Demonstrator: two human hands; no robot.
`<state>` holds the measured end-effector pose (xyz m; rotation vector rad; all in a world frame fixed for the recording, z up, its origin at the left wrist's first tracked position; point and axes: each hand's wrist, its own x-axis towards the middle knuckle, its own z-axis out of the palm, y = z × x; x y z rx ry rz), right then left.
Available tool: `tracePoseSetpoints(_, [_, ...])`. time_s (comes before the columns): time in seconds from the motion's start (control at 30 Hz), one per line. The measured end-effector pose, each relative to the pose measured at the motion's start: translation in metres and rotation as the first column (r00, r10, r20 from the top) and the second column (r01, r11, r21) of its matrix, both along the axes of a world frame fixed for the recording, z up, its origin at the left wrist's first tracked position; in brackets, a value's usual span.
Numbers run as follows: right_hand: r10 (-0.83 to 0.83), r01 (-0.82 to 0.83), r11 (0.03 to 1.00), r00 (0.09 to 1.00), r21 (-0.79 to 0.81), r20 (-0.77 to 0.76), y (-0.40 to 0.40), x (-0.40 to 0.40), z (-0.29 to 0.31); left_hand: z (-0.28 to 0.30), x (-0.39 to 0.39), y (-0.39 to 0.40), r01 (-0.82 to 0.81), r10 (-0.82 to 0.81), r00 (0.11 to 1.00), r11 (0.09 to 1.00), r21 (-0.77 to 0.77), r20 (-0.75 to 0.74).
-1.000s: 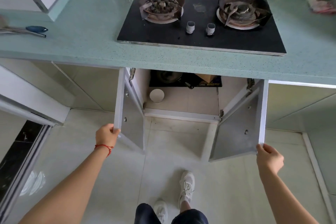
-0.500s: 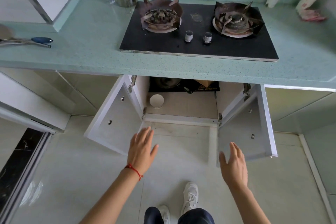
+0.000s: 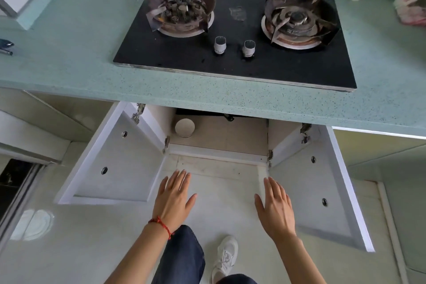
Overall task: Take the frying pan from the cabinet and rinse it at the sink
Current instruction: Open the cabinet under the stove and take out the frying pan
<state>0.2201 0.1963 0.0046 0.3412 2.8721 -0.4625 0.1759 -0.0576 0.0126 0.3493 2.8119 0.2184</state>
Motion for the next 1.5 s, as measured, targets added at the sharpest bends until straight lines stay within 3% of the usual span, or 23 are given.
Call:
tracePoseSetpoints(0.23, [0.04,-0.039,0.999,0.998,0.023,-0.043,0.012,-0.062,-0.047,-0.046,-0.065,0.028,0.02,-0.019,0.999,1.0,0.019,-0.038])
tracePoseSetpoints(0.47, [0.006,-0.005,1.0,0.995,0.003,-0.095,0.018,-0.137,-0.147,-0.163,-0.146,0.044,0.077,-0.079,0.993,0.997,-0.025,-0.083])
tracePoseSetpoints(0.73, [0.076,-0.065,0.996,0.981,0.067,-0.177,0.021,-0.208,-0.274,-0.29,-0.219,0.06,0.186,-0.196,0.944,0.981,-0.061,-0.266])
tracePoseSetpoints(1.13, [0.15,-0.105,0.981,0.945,0.165,-0.291,0.024,-0.305,-0.404,-0.41,-0.307,0.067,0.253,-0.285,0.844,0.959,-0.131,-0.455])
tracePoseSetpoints(1.27, [0.112,-0.101,0.994,0.923,0.049,-0.369,0.028,-0.348,-0.427,-0.43,-0.328,0.072,0.262,-0.29,0.826,0.957,-0.126,-0.483])
tracePoseSetpoints(1.5, [0.043,-0.074,0.982,0.984,-0.176,-0.172,0.011,-0.426,-0.438,-0.454,-0.338,0.067,0.196,-0.212,0.849,0.977,-0.084,-0.484])
